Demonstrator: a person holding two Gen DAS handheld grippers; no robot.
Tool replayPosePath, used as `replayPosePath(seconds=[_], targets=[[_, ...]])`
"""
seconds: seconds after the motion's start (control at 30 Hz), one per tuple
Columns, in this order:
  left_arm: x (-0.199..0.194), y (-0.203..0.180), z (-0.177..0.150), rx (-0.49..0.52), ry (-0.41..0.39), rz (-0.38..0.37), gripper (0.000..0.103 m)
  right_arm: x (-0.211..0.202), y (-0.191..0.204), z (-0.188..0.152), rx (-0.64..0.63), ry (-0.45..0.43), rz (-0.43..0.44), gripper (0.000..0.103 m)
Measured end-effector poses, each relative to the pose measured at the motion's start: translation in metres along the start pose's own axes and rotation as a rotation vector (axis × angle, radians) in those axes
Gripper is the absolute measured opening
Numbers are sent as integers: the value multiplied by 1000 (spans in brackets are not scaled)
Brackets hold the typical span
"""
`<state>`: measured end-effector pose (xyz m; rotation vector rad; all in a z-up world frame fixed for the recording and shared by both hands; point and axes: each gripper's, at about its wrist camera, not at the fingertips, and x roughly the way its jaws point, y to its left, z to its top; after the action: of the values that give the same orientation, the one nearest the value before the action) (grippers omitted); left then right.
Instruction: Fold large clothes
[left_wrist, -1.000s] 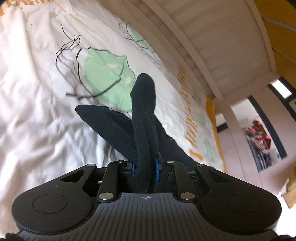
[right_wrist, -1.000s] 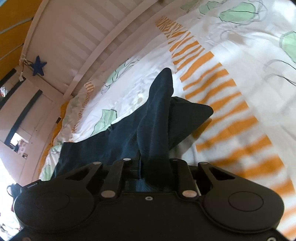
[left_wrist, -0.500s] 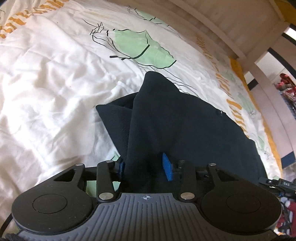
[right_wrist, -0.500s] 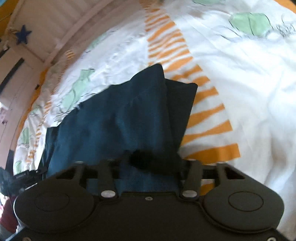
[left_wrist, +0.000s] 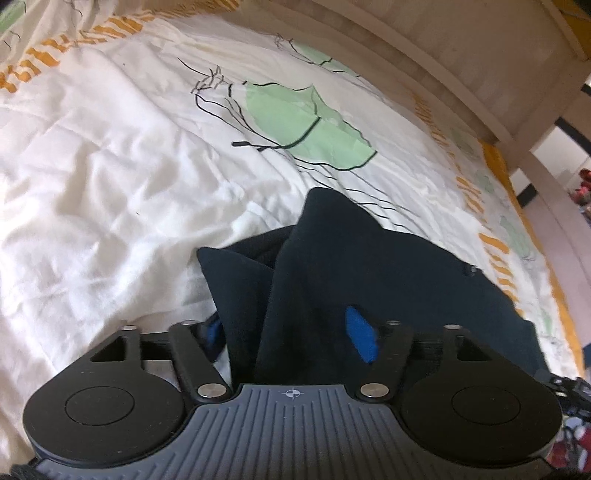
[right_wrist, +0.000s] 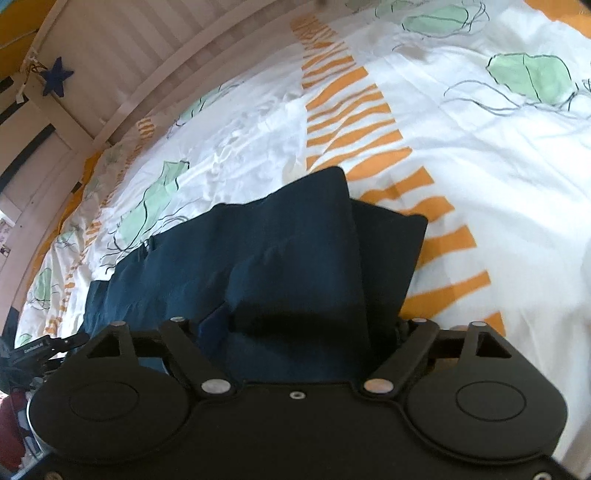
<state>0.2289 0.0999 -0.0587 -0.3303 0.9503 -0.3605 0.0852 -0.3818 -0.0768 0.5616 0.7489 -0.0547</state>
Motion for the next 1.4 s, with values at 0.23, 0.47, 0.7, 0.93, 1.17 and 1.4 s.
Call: replayPosePath(seconds=[0.23, 0.47, 0.7, 0.93, 1.17, 1.4], targets=[[8, -4, -4, 52, -10, 44, 92, 7, 9, -6, -99, -13, 3, 103], [18, -15, -2, 94, 19, 72, 103, 8, 5, -8, -95, -41, 23, 103], [23, -14, 5, 88, 61, 70, 103, 9, 7, -10, -103, -58, 14, 103], [25, -14, 9, 75, 81, 72, 102, 10, 8, -10, -102, -60, 10, 103], [10, -29, 14, 3, 1, 146, 90, 10, 8, -10, -102, -63, 4, 103], [-26, -77, 5, 103, -123, 167, 90, 10, 10, -10, -100, -62, -4, 103]])
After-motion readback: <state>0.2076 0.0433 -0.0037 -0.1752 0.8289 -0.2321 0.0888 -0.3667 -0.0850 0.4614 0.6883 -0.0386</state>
